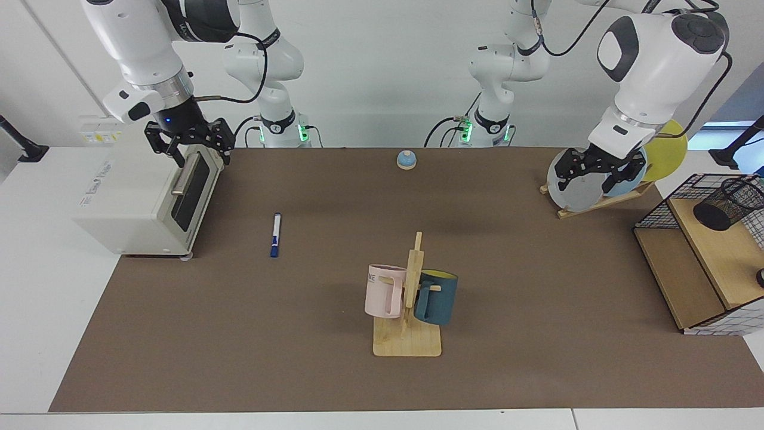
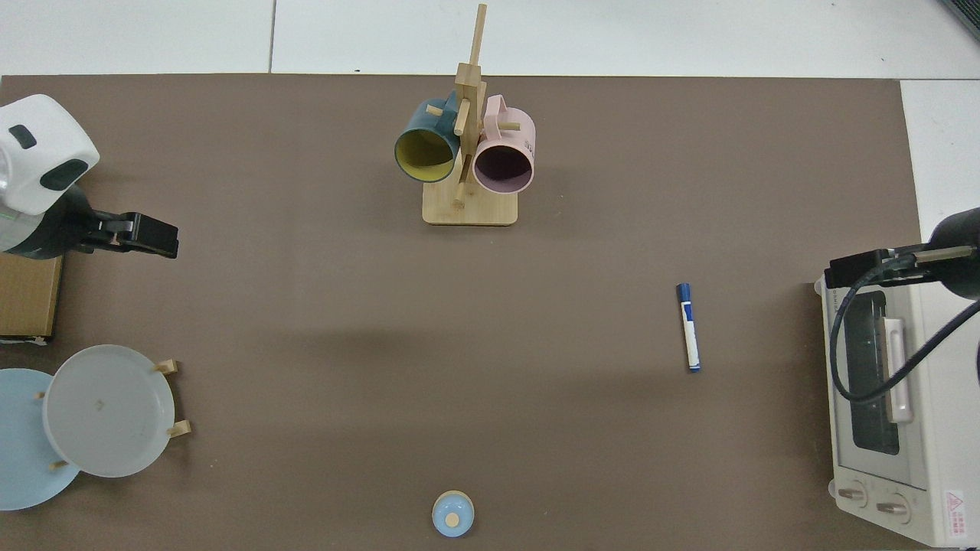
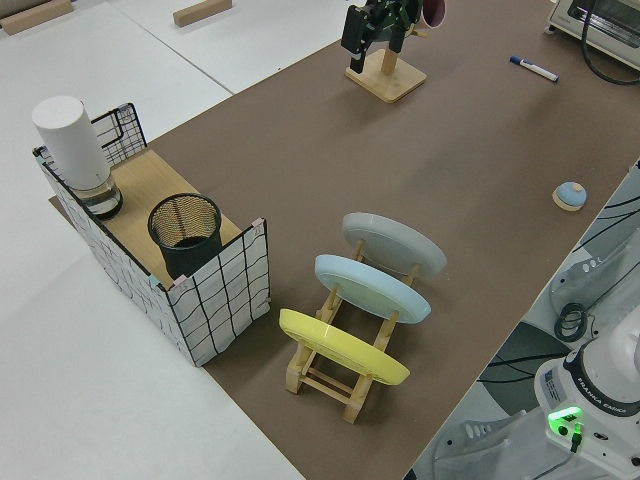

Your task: Put markers into pen holder

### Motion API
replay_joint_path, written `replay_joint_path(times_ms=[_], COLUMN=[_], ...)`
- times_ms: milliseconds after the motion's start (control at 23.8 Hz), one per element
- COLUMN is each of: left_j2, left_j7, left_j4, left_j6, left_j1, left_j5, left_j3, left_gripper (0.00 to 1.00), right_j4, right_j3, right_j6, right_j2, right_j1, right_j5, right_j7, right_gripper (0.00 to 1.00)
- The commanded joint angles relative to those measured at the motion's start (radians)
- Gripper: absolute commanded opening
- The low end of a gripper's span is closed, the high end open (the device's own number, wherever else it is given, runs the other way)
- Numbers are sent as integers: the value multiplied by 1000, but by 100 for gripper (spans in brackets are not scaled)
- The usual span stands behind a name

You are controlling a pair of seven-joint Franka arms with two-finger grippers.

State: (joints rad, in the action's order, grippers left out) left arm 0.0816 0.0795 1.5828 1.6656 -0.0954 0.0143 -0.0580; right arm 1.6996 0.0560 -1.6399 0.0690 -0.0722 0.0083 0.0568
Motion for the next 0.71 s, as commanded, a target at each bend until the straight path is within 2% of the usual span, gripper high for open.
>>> replay_joint_path(times_ms=[0, 673], left_j2=[-19, -25], left_j7=[6, 6], left_j4=[28, 40], left_j6=[23, 25], left_j1=[5, 5], left_j5=[-5, -5], left_j3=[0, 0], left_gripper=[100, 100], right_j4=[8, 17], right_j3=[10, 10], right_j6=[18, 8], right_j2=[12, 17], right_j1=[-20, -18], right_j5=[-4, -1], right_j7=[29, 32], right_gripper=[100, 100])
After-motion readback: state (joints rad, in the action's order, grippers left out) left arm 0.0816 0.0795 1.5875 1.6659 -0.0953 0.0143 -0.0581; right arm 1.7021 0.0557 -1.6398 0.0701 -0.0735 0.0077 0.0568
